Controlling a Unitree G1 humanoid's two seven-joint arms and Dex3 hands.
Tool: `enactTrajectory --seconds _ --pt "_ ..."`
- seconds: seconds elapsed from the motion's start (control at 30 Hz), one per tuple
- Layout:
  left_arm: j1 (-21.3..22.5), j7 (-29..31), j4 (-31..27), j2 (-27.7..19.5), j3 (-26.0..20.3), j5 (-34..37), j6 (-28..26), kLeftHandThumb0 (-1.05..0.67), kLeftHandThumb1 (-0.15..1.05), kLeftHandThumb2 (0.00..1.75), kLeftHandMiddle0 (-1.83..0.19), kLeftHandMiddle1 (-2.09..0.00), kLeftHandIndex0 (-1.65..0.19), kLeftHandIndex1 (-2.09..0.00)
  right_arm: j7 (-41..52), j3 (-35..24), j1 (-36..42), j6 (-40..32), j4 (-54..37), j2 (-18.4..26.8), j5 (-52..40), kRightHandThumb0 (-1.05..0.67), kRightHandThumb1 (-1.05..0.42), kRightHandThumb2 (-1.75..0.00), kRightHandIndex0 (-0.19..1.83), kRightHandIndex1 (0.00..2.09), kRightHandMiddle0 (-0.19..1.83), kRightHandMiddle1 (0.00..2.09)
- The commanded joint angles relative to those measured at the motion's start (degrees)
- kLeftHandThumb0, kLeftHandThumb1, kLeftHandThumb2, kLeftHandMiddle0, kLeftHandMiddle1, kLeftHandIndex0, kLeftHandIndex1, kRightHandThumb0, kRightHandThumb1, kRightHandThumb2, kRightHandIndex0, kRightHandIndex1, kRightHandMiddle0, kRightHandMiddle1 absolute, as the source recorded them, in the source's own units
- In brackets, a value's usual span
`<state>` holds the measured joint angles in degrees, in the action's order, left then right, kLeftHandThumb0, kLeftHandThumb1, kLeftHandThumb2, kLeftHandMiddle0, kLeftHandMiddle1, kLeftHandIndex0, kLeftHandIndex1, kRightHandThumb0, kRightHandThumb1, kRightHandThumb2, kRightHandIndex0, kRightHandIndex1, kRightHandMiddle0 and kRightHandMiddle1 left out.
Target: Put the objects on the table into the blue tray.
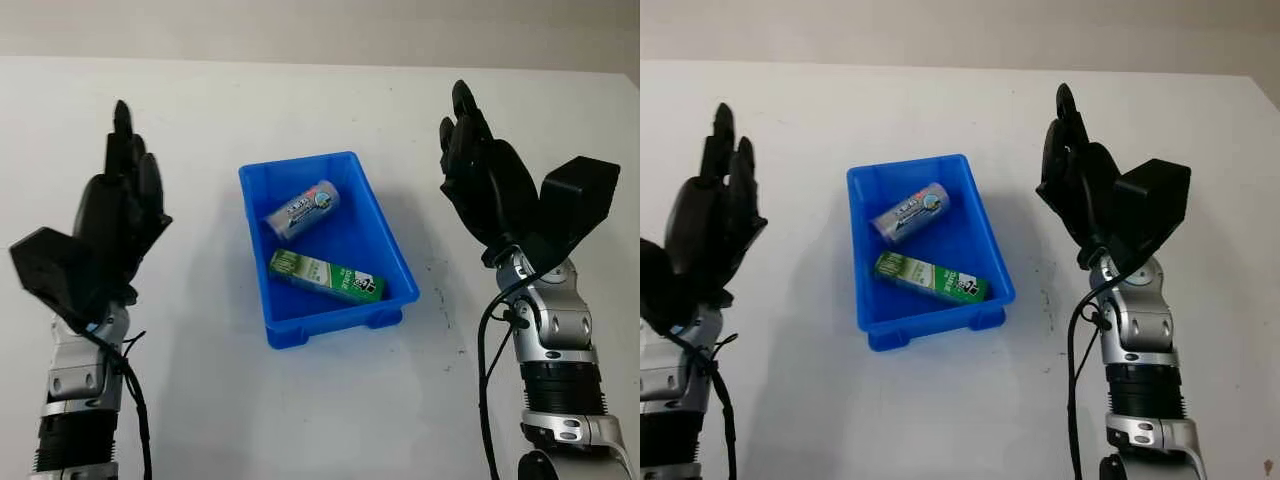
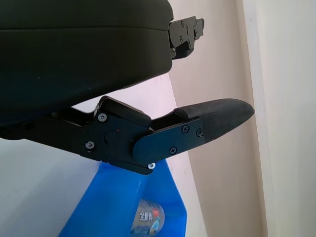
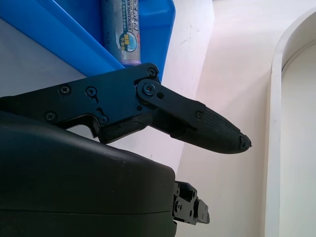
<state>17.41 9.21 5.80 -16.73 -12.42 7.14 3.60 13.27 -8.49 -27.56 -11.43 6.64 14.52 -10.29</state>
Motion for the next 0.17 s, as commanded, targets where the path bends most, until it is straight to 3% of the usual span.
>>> enactTrajectory --seconds 0.0,0.13 --pt "0.9 0.2 -0.3 0.2 0.4 0.0 -0.3 -0.83 1.05 0.77 0.19 0.0 0.19 0.0 -0.2 -0.2 0.5 0.3 -0.4 -0.1 -0.1 -0.78 -1.05 -0.83 -0.19 0.0 -0.19 0.0" --pt "0.9 0.4 -1.0 0.1 0.6 0.4 -0.4 -0.84 1.05 0.77 0.19 0.0 0.19 0.0 -0.2 -0.1 1.0 -0.3 -1.4 -0.1 -0.3 -0.78 -1.05 -0.84 -0.19 0.0 -0.19 0.0"
